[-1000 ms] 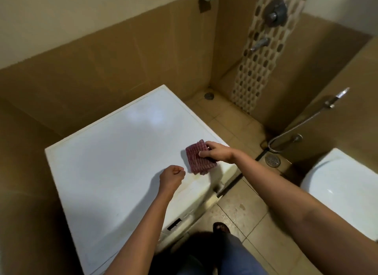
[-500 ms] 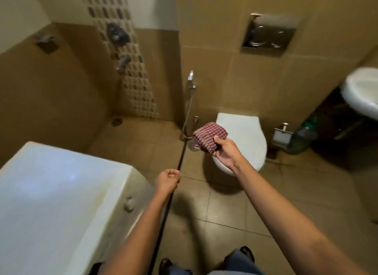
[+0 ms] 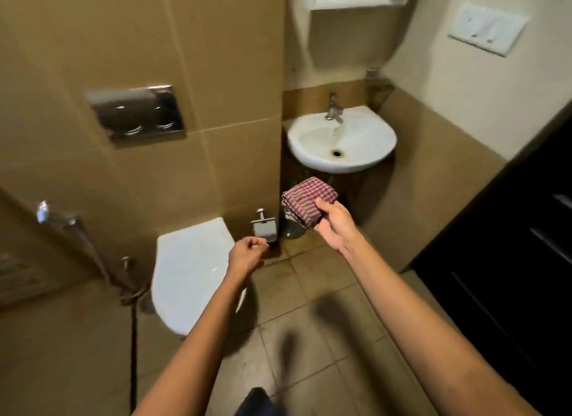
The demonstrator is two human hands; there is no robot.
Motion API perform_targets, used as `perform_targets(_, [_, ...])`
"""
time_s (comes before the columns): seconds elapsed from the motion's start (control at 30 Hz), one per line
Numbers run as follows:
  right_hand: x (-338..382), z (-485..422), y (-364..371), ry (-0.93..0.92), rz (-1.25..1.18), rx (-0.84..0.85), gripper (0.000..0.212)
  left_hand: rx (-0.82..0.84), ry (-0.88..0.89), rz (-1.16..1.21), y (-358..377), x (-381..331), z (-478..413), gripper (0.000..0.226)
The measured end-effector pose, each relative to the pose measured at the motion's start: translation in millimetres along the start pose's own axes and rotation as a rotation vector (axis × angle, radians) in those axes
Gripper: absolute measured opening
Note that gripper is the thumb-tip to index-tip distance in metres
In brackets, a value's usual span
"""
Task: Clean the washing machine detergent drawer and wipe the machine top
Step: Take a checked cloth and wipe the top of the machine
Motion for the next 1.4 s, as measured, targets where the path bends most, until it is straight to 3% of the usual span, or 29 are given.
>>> perform_targets(0.13, [74, -57, -47, -0.086, -0.042, -0.136, 0.028, 0.127, 0.066, -0.061, 95, -54, -39, 0.015])
perform_targets(0.33, [147, -155, -95, -0.137, -0.095, -0.283, 0.037, 0.229, 0.121, -0.105, 209, -115, -116, 0.008])
perform_targets(0.4, [175, -191, -103, -0.160, -0.110, -0.323, 0.041, 0.264, 0.159, -0.136, 252, -132, -155, 0.019])
perform_targets(0.63, [287, -297, -95, -0.244, -0.139, -0.405, 0.034, 0.380, 0.127, -0.130, 357, -234, -222, 0.015])
perform_targets(0.77, [335, -356, -78, -0.263, -0.154, -0.412, 0.031, 0.378, 0.115, -0.121, 394, -272, -262, 0.004])
perform_targets(0.93, [376, -424, -49, -0.235, -0.139, -0.376, 0.024, 0.368, 0.115, -0.117, 433, -304, -308, 0.010])
perform_targets(1.07, [407, -489, -34, -0.221, -0.110, -0.398, 0.040, 0.340, 0.103, -0.117, 456, -323, -344, 0.007])
perform_targets(1.4, [461, -616, -10, -0.065, -0.010, -0.415, 0.039, 0.262, 0.050, -0.127, 495, -349, -416, 0.009])
Point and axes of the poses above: each hand's wrist, its own z-axis away from the middle knuckle, its own y-axis out of the palm, x = y × z, the point moved 10 cm from there along -z, towards the middle knuckle, and after that the axes turned 14 degrees about -x, right-handed, at the moved point
